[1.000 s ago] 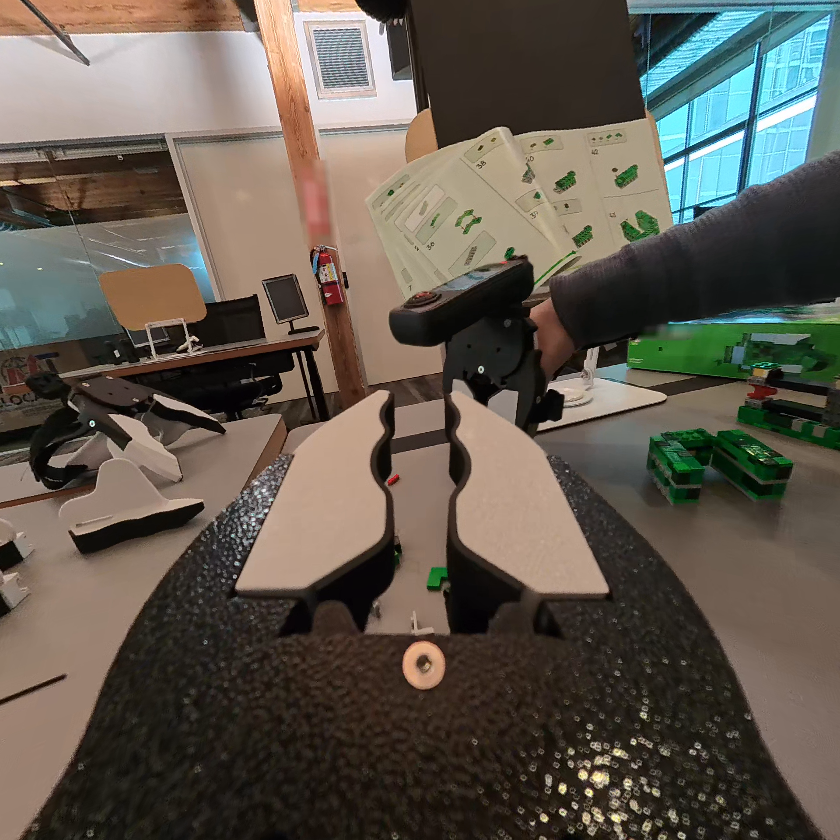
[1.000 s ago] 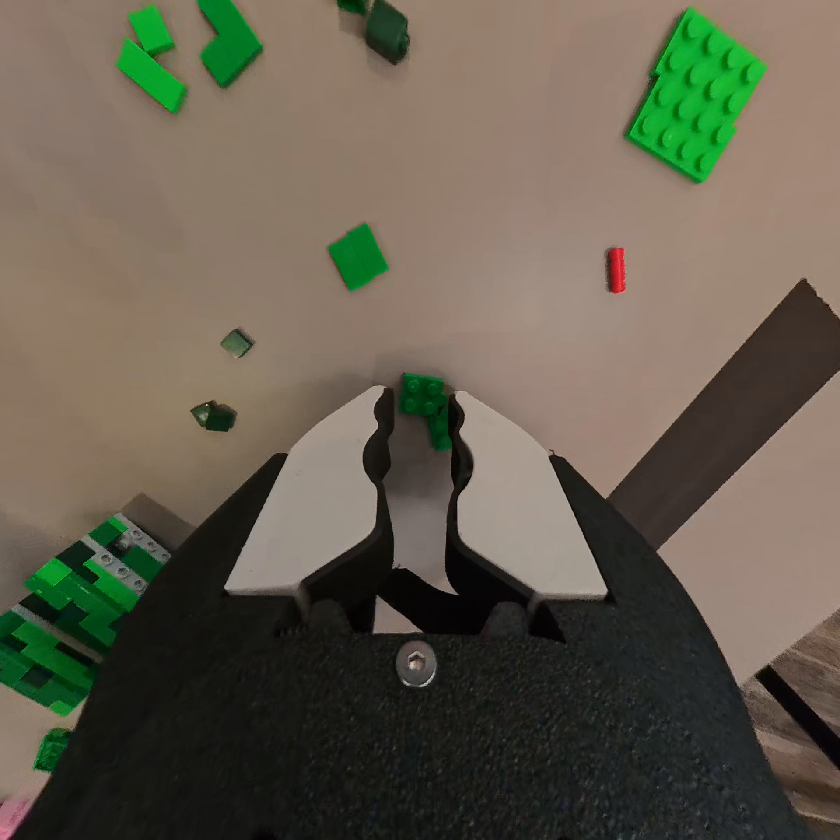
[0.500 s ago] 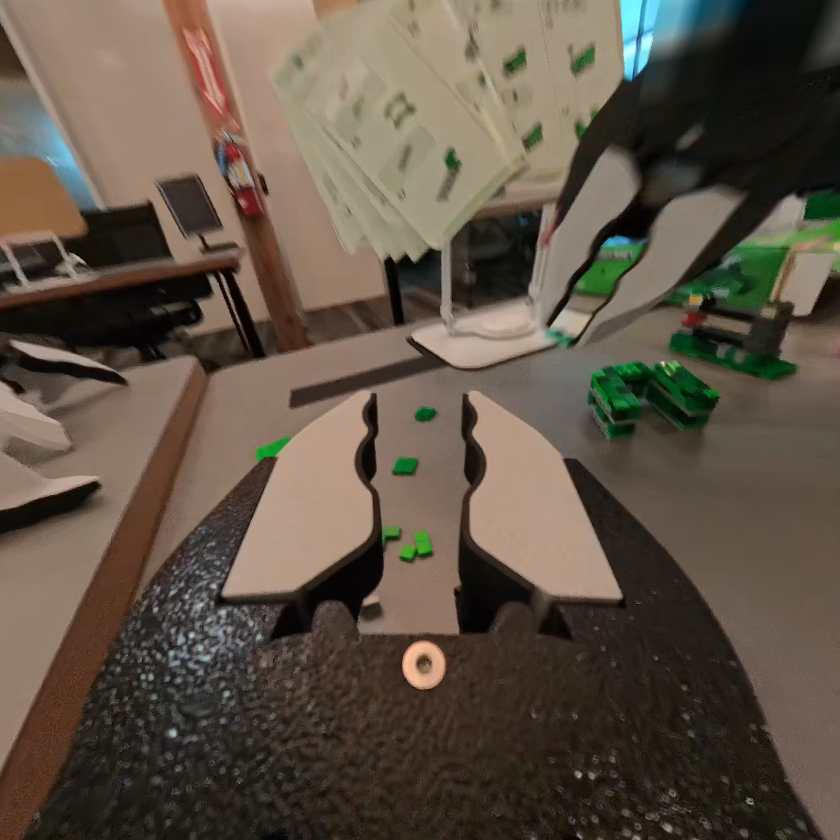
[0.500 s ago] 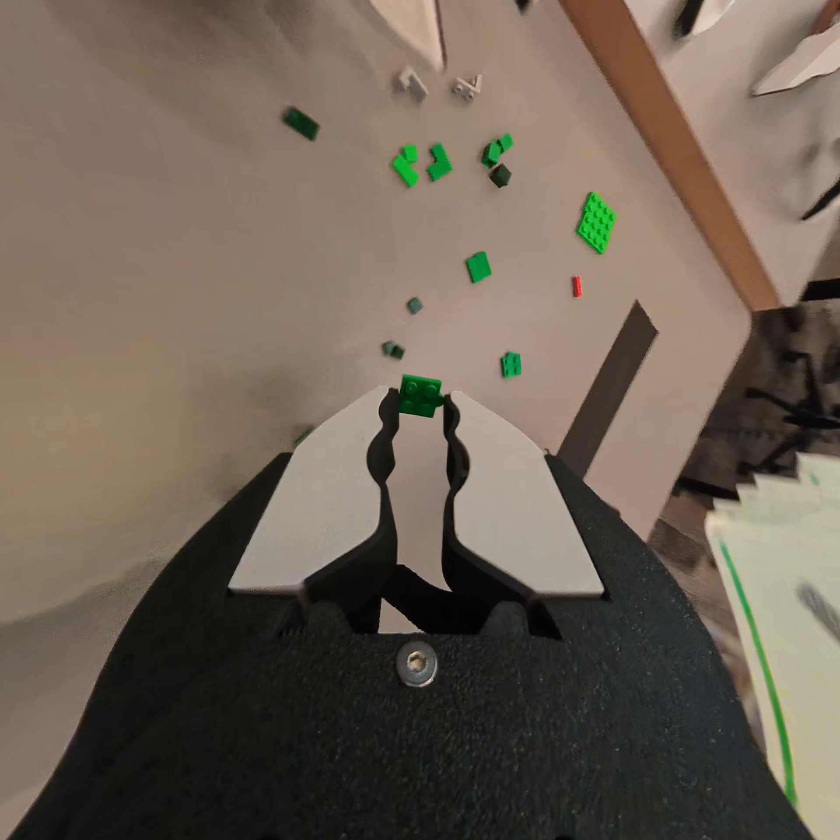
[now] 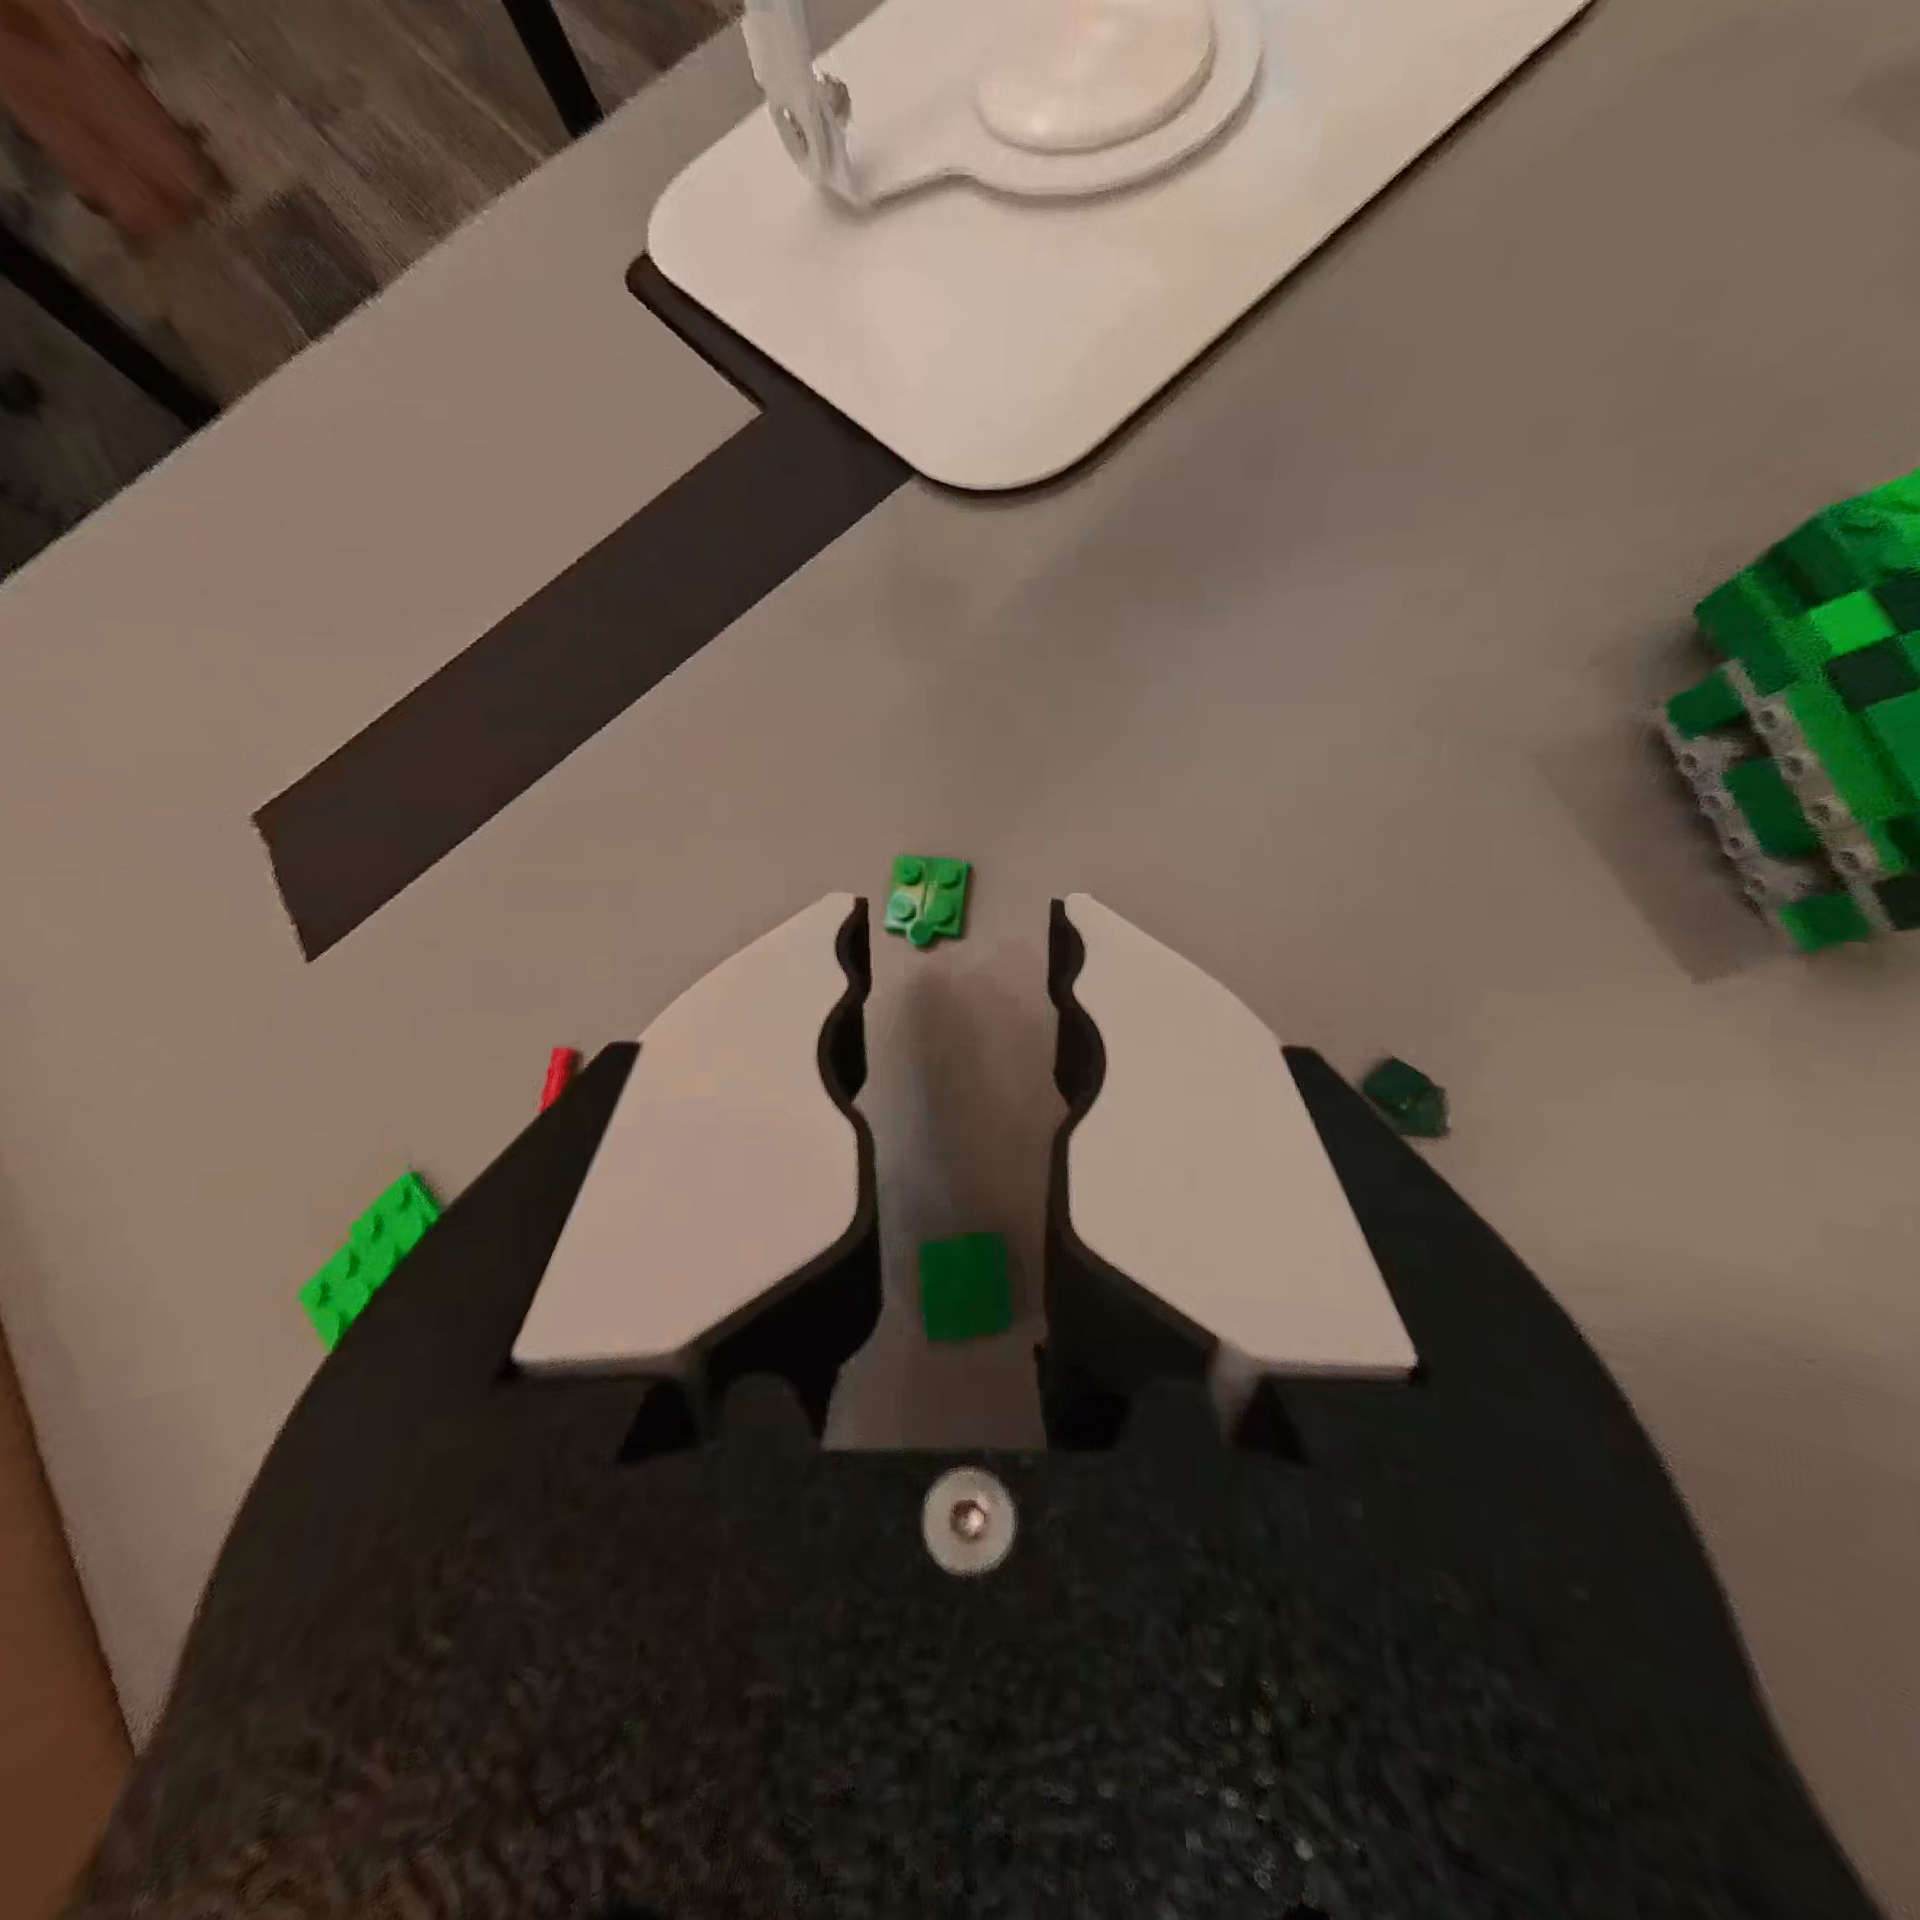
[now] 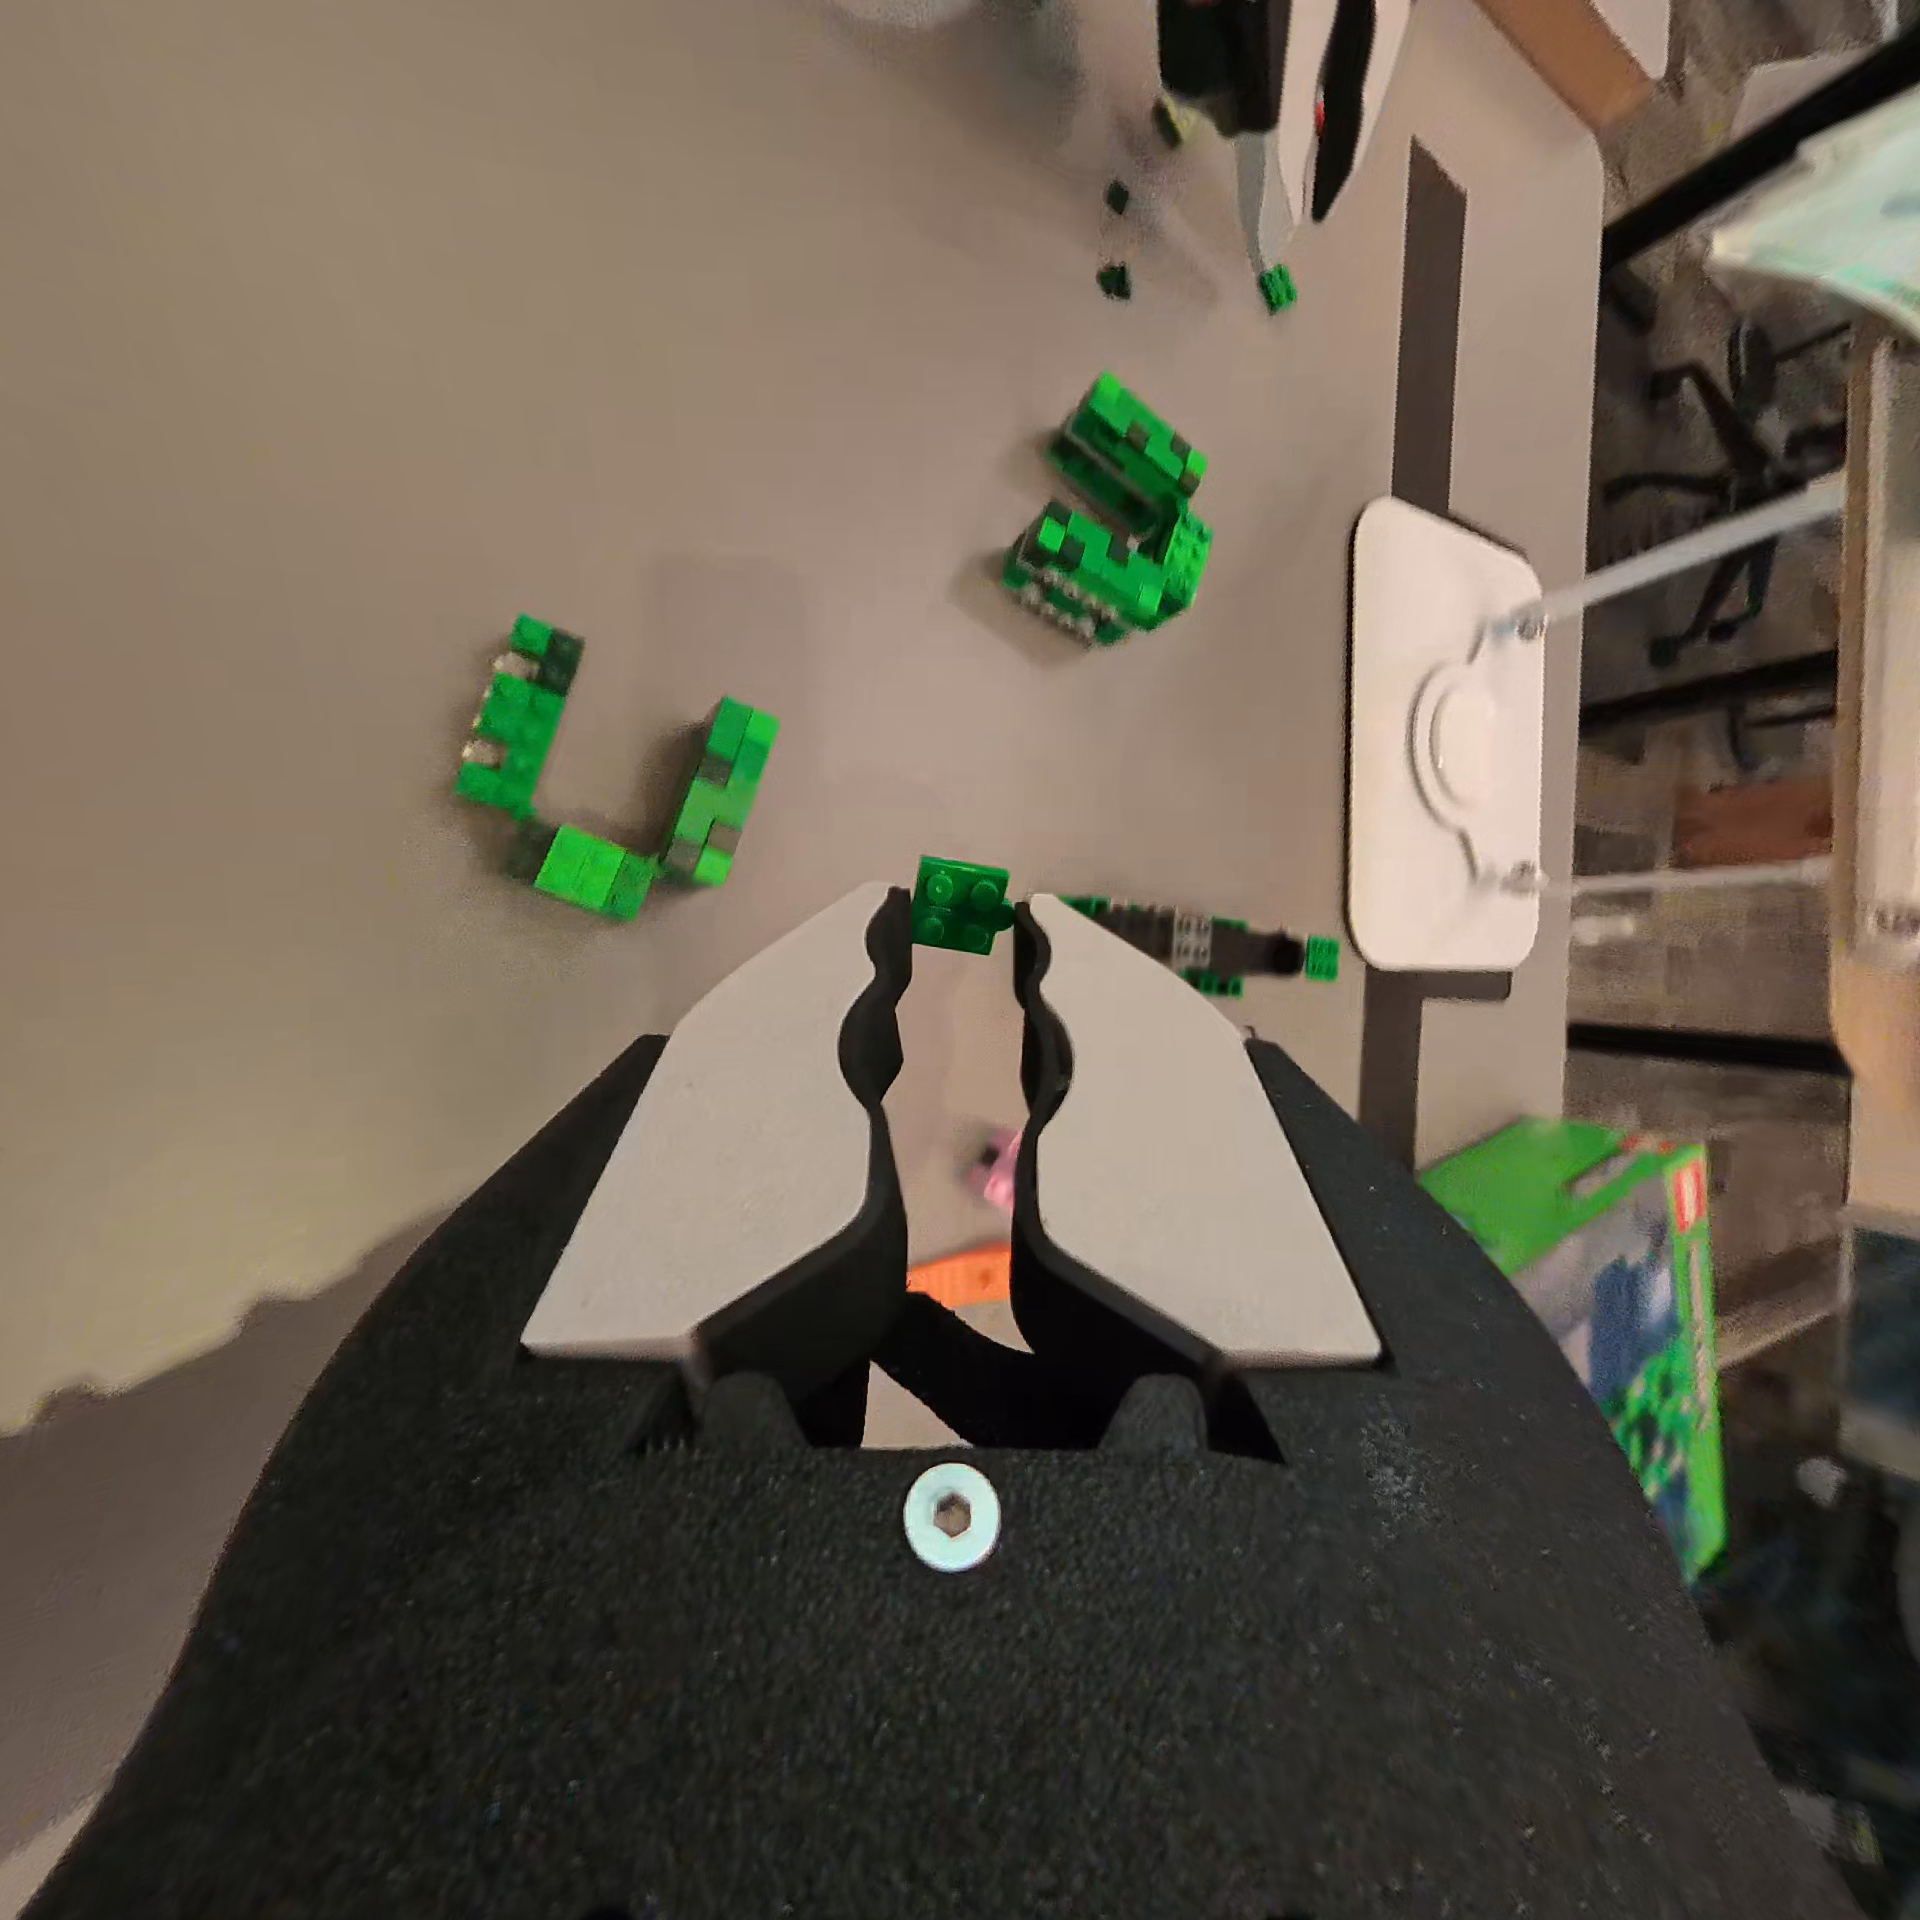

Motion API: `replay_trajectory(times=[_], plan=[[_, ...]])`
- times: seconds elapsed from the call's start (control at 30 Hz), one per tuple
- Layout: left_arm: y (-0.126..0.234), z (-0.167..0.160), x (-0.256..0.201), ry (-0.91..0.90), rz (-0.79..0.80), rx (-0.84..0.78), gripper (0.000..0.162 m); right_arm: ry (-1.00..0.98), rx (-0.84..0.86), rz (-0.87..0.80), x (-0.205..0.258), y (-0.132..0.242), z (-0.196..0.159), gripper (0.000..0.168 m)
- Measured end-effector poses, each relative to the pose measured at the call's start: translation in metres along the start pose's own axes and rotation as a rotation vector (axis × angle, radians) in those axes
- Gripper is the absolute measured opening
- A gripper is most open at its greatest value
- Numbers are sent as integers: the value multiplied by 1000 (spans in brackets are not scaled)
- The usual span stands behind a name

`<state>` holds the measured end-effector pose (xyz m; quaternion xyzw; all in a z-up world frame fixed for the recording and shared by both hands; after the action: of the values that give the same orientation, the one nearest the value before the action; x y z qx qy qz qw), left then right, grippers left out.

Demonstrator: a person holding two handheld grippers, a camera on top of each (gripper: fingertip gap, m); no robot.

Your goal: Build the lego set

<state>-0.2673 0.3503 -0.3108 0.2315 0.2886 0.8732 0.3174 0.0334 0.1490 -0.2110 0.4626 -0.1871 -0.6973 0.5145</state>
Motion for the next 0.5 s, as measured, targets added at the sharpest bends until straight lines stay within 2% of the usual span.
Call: replay_trajectory(times=[0.03, 0.1, 0.23, 0.4, 0.5], plan=[[-5, -1, 1, -6, -21, 32, 33, -22, 3, -11, 2, 7, -7, 18], [-13, -7, 2, -29, -46, 106, 32, -55, 7, -34, 4, 18, -19, 18], [-17, -6, 5, -28, -80, 142, 27, -89, 13, -93, -2, 31, -35, 18], [-19, -6, 5, 54, -162, 169, 22, -112, -51, -118, -10, 40, -35, 18], [-21, -6, 6, 82, -169, 151, 23, -74, -51, -189, -22, 44, -35, 18]])
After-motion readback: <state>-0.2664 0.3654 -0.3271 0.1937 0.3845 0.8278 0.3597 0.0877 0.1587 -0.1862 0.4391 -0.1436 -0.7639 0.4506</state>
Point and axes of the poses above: each gripper's, where its closed fingertips meet, y back along the fingers, z out of its top, x = y × z across the jaws, the point moved 2 cm from there along y, back along the fingers, and after that the axes turned 4 degrees about -y, right-handed, at the moved point
